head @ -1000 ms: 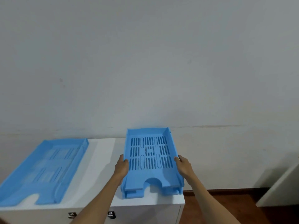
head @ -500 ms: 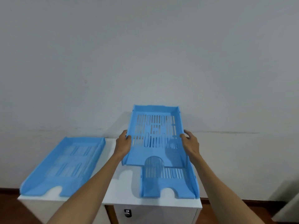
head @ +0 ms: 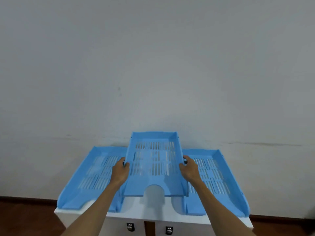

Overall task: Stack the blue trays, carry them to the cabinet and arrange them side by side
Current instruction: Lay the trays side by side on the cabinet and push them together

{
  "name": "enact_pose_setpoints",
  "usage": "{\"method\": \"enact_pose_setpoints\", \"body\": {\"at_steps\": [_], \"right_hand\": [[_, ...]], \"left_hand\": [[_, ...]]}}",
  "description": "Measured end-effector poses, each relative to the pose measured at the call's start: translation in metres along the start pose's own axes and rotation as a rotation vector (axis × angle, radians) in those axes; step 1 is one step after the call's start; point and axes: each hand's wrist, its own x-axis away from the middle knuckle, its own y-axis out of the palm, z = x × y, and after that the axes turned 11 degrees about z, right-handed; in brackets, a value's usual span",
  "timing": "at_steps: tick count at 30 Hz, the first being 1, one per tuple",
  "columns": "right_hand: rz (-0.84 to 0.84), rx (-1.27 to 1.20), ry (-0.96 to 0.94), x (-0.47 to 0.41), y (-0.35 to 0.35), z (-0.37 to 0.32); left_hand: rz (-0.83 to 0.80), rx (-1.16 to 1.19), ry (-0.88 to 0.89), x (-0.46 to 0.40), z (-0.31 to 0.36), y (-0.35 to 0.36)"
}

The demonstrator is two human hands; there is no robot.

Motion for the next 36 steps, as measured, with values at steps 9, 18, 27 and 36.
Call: {"method": "enact_pose_setpoints", "body": {"at_steps": [9, 18, 27, 36], "right_hand": [[0.041, 0.091, 0.06, 0.044, 0.033, 0.04], [0.029, 0.125, 0.09, 0.047, 0.029, 0.055], [-0.121, 0.171, 0.13, 0.052, 0.034, 0.061], [-0.173, 0.123, 0.158, 0.055, 0.04, 0.063]], "left_hand": [[-0.109, -0.009, -0.026, 0.012, -0.047, 0.008], [-0.178, -0.099, -0.029, 0.024, -0.061, 0.022], [-0.176, -0.082, 0.013, 0.032, -0.081, 0.022], [-0.139, -0.128, 0.016, 0.034, -0.084, 0.031]]}}
